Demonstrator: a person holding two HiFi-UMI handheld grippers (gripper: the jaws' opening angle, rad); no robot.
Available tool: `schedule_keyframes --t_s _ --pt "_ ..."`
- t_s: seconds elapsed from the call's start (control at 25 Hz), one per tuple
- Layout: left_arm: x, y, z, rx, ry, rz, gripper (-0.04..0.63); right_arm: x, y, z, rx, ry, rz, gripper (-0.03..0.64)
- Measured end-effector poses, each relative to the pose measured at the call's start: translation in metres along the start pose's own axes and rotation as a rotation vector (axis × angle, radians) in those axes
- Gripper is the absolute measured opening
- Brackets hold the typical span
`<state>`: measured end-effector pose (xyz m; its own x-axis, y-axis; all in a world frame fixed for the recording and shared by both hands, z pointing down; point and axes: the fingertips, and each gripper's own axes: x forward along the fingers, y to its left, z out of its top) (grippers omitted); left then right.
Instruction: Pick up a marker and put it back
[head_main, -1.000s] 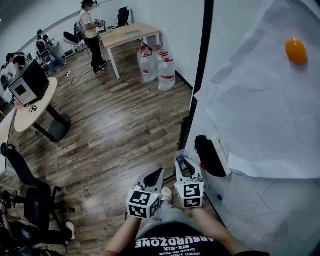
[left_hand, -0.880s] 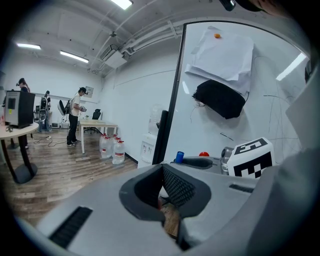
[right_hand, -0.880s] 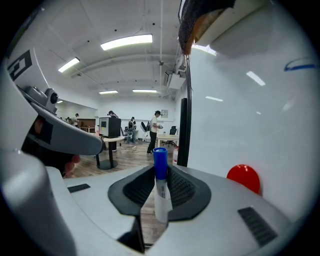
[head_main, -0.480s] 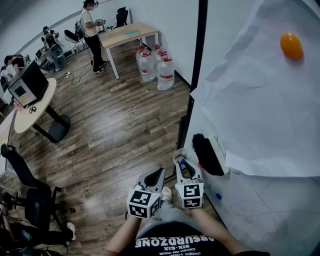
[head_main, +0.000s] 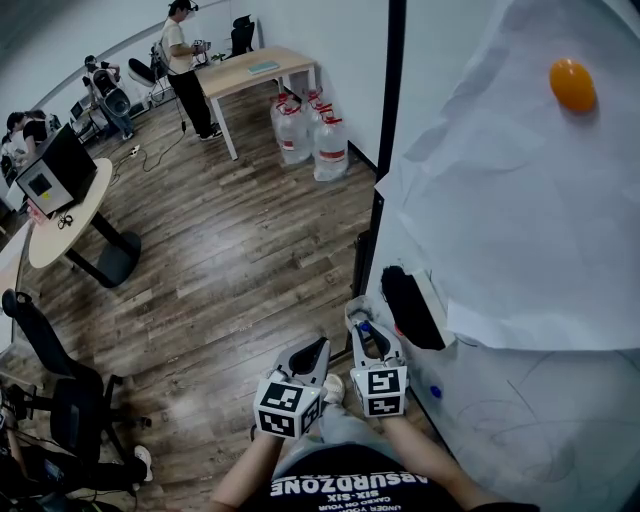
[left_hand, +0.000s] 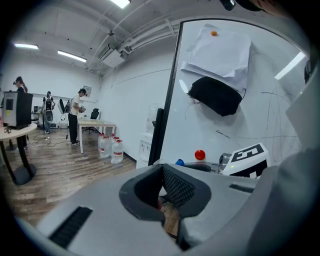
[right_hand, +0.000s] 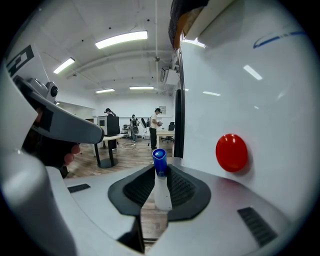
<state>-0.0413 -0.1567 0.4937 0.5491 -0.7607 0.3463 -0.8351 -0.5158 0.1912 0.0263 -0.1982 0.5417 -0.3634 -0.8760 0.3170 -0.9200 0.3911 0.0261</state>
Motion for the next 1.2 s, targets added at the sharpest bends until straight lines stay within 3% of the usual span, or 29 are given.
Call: schedule_keyframes --t_s 1.2 --pt "-0.02 -0.008 -0.001 0.001 -0.022 0.004 0.008 -0.032 0.008 0.013 0.07 -0.044 0.01 0.071"
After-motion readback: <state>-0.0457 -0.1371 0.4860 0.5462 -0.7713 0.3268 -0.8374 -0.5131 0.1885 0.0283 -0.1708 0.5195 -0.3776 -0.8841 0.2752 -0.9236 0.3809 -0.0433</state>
